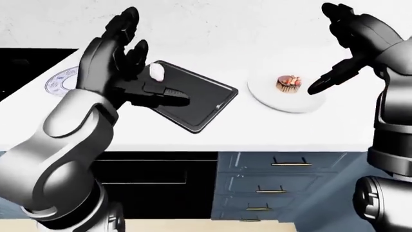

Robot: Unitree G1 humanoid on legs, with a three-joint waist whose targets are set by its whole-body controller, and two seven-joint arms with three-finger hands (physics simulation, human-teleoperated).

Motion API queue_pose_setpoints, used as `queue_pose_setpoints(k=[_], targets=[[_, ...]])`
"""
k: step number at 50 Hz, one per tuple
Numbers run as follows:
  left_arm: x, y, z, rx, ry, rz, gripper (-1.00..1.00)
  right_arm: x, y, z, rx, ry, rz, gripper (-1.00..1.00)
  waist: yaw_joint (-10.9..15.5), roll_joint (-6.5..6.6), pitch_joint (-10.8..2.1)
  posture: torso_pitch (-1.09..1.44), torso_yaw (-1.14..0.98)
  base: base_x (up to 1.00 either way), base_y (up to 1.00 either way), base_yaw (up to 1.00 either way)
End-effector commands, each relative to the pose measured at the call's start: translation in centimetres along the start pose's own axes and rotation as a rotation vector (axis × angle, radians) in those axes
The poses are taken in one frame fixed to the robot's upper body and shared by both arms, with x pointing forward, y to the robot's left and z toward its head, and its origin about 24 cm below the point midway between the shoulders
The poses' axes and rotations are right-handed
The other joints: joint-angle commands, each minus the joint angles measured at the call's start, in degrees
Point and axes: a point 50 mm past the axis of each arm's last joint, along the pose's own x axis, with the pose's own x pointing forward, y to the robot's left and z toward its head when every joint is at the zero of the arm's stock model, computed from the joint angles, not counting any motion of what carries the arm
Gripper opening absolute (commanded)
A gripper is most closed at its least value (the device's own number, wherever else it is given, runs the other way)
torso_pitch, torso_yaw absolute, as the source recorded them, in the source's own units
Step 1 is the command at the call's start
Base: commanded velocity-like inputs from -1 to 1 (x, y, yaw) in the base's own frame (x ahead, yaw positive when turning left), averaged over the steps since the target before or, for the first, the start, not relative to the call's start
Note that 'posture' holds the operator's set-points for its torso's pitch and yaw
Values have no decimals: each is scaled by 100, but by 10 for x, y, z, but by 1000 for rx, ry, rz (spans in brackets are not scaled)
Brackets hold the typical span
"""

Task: Move the dessert items from the plate to the tray.

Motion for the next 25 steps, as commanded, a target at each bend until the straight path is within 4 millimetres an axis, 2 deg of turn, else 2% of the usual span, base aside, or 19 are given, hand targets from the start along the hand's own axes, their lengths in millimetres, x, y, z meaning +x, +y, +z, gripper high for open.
queue_pose_setpoints(k=[1,2,3,4,5,6,7,10,13,14,25], targets=[[-1,-3,11,6,-63,-9,100,-5,-12,9,-19,-35,-48,100,-31,87,-175,0,0,0,-15,0],[-1,-2,11,5,-63,-8,100,-5,-12,10,-18,-36,-48,100,-46,-33,-190,0,0,0,-7,0],[0,-2,10,5,-63,-8,100,-5,-11,10,-23,-42,-46,100,-15,-191,-62,0,0,0,0,0],[-1,-2,10,6,-63,-9,100,-5,-11,11,-24,-44,-46,100,6,-311,-80,0,0,0,0,0],[0,-2,10,6,-63,-9,100,-6,-10,11,-24,-48,-44,100,16,-503,-128,0,0,0,0,0],[0,-2,11,6,-63,-8,100,-6,-10,11,-28,-51,-42,100,-6,-523,-41,0,0,0,0,0],[0,-2,11,7,-63,-8,100,-6,-9,11,-30,-54,-42,100,-15,-400,-36,0,0,0,0,0],[0,-1,11,8,-61,-6,100,-6,-8,11,-25,-55,-33,100,-63,-336,-114,0,0,0,0,0],[3,1,12,13,-61,-2,100,-6,-4,12,-15,-61,-18,100,-139,-145,-184,0,0,0,0,0],[3,2,12,15,-60,0,100,-6,-4,12,-13,-62,-15,100,-126,-213,-138,0,0,0,0,0],[18,9,25,46,-63,2,100,-8,8,14,15,-86,29,100,-122,-242,-144,0,0,0,0,0]])
